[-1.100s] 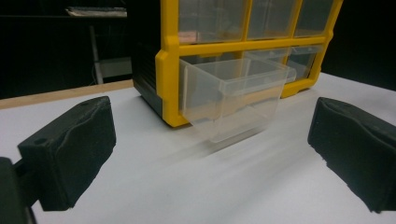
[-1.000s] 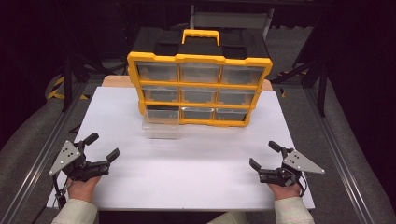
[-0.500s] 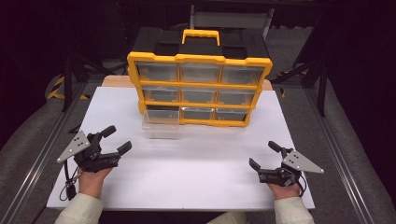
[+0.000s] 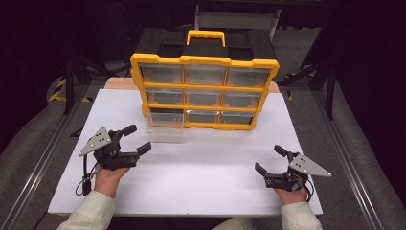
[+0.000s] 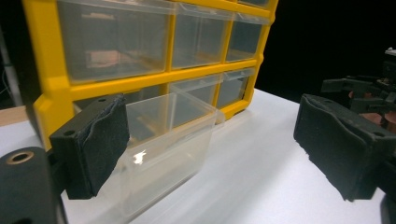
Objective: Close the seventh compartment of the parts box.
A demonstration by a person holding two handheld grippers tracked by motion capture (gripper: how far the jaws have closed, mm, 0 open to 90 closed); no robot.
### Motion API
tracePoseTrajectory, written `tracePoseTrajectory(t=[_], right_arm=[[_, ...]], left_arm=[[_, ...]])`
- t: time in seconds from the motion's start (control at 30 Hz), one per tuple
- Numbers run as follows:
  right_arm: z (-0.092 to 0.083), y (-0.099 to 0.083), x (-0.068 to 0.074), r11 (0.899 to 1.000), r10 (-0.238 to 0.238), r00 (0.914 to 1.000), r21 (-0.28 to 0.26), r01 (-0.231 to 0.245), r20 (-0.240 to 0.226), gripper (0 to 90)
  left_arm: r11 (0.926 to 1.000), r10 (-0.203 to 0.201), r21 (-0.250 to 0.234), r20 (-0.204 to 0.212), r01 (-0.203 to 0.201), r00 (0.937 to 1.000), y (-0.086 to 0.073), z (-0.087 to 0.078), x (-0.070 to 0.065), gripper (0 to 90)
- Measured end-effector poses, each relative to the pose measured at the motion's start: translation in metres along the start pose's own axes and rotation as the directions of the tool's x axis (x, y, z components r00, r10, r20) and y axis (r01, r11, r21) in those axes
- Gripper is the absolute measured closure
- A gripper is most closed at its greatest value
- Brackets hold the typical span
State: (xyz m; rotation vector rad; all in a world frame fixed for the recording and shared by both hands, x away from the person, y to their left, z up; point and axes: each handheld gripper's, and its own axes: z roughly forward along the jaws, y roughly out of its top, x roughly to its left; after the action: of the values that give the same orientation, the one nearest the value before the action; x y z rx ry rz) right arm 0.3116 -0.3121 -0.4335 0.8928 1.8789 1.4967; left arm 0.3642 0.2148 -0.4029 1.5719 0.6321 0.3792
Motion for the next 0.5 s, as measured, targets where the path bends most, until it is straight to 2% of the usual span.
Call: tracePoseTrajectory(t=[0.17, 0.27, 0.33, 0.43, 0.5], right_arm=[[0.0, 0.0, 0.001, 1.0, -0.004, 0.9999, -0.008, 0.004, -0.012, 3.7], [0.0, 0.0, 0.0, 1.0, -0.003, 0.9999, -0.006, 0.003, -0.012, 3.7], [0.0, 0.0, 0.0, 1.0, -0.002, 0.9999, -0.005, 0.002, -0.014, 3.7], [0.0, 0.0, 0.0, 1.0, 0.002, 0.9998, -0.009, -0.003, -0.022, 3.7], [0.0, 0.0, 0.0, 1.0, 0.004, 0.9997, -0.009, -0.004, -0.024, 3.7]], left_arm=[[0.9999, 0.001, 0.014, 0.028, -0.001, 0.9996, 0.002, 0.01, -0.003, 14.5], [0.9996, 0.014, 0.023, 0.034, -0.015, 0.9993, 0.004, 0.013, -0.005, 21.3], [0.9999, 0.009, 0.004, 0.074, -0.01, 0.9972, 0.006, 0.015, -0.005, 34.0], [0.9996, 0.019, -0.021, 0.139, -0.016, 0.9902, 0.01, 0.02, -0.007, 60.1], [0.9996, 0.028, -0.01, 0.149, -0.027, 0.9884, 0.011, 0.025, -0.009, 73.0]])
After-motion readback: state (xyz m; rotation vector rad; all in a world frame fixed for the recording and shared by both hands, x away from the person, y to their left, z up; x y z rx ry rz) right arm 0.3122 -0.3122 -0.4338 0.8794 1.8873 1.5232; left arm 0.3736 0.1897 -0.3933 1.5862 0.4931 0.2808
